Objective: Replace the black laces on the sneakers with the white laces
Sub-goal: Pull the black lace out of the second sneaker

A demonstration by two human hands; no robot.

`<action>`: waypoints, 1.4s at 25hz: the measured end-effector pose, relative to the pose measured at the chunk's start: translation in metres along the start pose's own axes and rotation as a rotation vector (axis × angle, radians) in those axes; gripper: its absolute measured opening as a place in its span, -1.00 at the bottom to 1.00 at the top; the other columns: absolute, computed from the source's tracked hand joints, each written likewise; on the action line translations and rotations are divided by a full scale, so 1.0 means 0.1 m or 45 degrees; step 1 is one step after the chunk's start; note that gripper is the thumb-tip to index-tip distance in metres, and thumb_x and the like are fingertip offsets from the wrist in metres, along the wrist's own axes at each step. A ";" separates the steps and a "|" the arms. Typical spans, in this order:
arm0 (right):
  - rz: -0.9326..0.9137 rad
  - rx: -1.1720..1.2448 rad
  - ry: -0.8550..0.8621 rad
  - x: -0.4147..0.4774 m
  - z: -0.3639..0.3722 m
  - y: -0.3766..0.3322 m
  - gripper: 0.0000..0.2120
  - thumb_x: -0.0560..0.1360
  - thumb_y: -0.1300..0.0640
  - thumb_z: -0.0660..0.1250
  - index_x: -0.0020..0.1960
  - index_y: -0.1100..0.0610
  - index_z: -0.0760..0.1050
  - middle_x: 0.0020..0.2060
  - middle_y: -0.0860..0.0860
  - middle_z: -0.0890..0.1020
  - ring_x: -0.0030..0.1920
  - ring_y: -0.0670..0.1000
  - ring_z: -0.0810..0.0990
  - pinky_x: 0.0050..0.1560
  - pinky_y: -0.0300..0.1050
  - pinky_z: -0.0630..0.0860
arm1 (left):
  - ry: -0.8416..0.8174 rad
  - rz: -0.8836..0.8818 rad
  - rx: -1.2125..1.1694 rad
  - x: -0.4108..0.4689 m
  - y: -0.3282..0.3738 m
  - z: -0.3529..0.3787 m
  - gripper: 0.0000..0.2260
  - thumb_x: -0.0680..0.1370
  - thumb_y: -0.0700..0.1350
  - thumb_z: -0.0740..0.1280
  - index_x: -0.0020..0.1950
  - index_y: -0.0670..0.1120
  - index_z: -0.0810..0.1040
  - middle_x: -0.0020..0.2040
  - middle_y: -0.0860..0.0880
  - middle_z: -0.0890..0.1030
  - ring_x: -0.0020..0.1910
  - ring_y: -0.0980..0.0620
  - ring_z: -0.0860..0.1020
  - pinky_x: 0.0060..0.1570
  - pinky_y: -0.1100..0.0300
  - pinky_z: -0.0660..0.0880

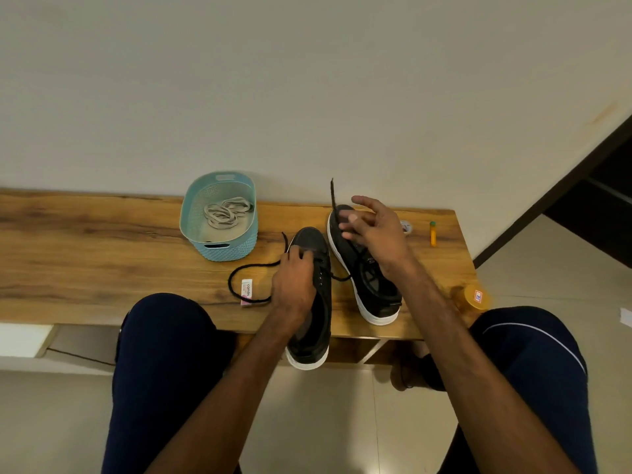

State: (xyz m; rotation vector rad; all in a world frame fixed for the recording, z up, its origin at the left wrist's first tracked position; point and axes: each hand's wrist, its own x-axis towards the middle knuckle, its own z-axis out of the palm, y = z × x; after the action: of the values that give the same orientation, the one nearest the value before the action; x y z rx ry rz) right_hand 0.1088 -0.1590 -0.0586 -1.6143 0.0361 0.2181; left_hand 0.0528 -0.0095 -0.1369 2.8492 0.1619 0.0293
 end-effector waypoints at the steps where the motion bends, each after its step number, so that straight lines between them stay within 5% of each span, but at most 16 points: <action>1: -0.030 -0.235 0.046 -0.01 -0.01 0.06 -0.55 0.60 0.26 0.31 0.46 0.11 0.35 0.20 0.02 0.59 0.09 -0.01 0.63 0.08 -0.11 0.61 | 0.016 -0.020 -0.032 0.02 0.01 0.00 -0.61 0.53 -0.14 0.40 0.35 -0.09 0.44 0.36 -0.11 0.38 0.28 -0.08 0.43 0.14 0.07 0.54; 6: -0.058 -1.033 -0.136 -0.25 0.21 0.45 -0.72 0.57 0.10 0.36 0.26 0.09 0.46 0.10 0.00 0.58 0.09 0.00 0.58 0.05 -0.15 0.50 | 0.127 -0.116 -0.216 0.09 -0.01 0.01 -0.82 0.58 -0.15 0.33 0.17 -0.13 0.51 0.16 -0.09 0.51 -0.01 -0.03 0.55 -0.03 0.07 0.56; 10: 0.026 -1.165 -0.330 -0.29 0.35 0.59 -0.66 0.56 -0.15 0.32 0.11 0.10 0.44 -0.04 0.03 0.58 -0.04 0.04 0.57 -0.03 0.01 0.55 | 0.186 -0.370 -0.595 0.14 -0.12 0.00 -0.95 0.57 -0.20 0.30 0.01 -0.10 0.48 -0.04 -0.06 0.57 -0.07 -0.02 0.54 -0.12 0.06 0.48; 14: -0.021 -1.247 -0.383 -0.35 0.39 0.61 -0.51 0.49 -0.21 0.38 0.24 0.08 0.39 0.10 0.02 0.50 0.07 0.02 0.52 0.10 -0.02 0.52 | -0.035 -0.642 -1.134 0.20 -0.28 -0.04 -0.87 0.54 -0.18 0.17 -0.02 -0.03 0.49 -0.06 -0.12 0.62 -0.08 -0.16 0.61 -0.08 -0.21 0.61; 18: -0.137 -1.263 -0.314 -0.43 0.43 0.74 -0.59 0.56 -0.13 0.27 0.25 0.13 0.37 0.15 0.09 0.44 0.13 0.12 0.51 0.16 0.05 0.50 | -0.110 -0.302 -0.571 0.13 -0.19 -0.05 -0.90 0.57 -0.05 0.27 -0.01 -0.06 0.52 -0.04 -0.02 0.55 -0.14 -0.01 0.55 -0.20 0.10 0.47; 23: -0.268 -1.395 -0.137 -0.56 0.50 0.90 -0.62 0.64 -0.11 0.07 0.34 0.09 0.29 0.24 0.10 0.38 0.14 0.10 0.50 0.02 0.01 0.53 | 0.055 -0.216 -0.361 0.13 -0.21 0.06 -0.81 0.63 0.01 0.26 -0.07 -0.08 0.52 -0.05 -0.04 0.50 -0.16 0.00 0.51 -0.16 0.08 0.45; 28: -0.239 -1.431 -0.018 -0.58 0.53 1.01 -0.59 0.61 -0.05 0.10 0.41 0.07 0.23 0.27 0.08 0.38 0.14 0.08 0.51 -0.05 0.00 0.59 | 0.363 -0.850 -1.365 0.16 -0.36 -0.08 -0.77 0.66 0.00 0.21 0.01 -0.14 0.53 -0.09 -0.10 0.59 -0.12 -0.03 0.63 -0.24 -0.11 0.65; 30: -0.253 -1.439 0.013 -0.59 0.54 1.02 -0.59 0.61 -0.05 0.10 0.40 0.08 0.25 0.25 0.07 0.40 0.11 0.07 0.51 -0.09 -0.03 0.58 | 0.369 -0.796 -1.056 0.16 -0.42 -0.09 -0.74 0.65 0.02 0.24 0.07 -0.17 0.54 0.00 -0.14 0.59 -0.03 -0.09 0.59 -0.07 -0.04 0.60; 32: -0.263 -1.449 0.028 -0.60 0.54 1.02 -0.60 0.60 -0.05 0.11 0.39 0.09 0.27 0.22 0.08 0.43 0.09 0.07 0.52 -0.14 -0.06 0.55 | 0.303 -0.485 -0.629 0.12 -0.38 -0.06 -0.72 0.61 0.03 0.30 0.19 -0.15 0.52 0.19 -0.13 0.53 0.16 -0.11 0.52 0.07 0.04 0.48; 35: -0.268 -1.452 0.023 -0.59 0.52 1.03 -0.60 0.60 -0.04 0.13 0.37 0.10 0.27 0.21 0.08 0.43 0.08 0.07 0.53 -0.17 -0.07 0.53 | 0.140 -0.059 -0.222 0.09 -0.25 0.03 -0.79 0.58 -0.01 0.34 0.18 -0.03 0.58 0.32 -0.06 0.48 0.28 -0.08 0.45 0.20 -0.11 0.46</action>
State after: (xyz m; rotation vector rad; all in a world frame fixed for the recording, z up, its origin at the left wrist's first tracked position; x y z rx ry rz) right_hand 0.0283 -0.1195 -0.1525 -2.7330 -0.2939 0.0444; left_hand 0.0591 0.0141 -0.1471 2.6697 0.2360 0.1820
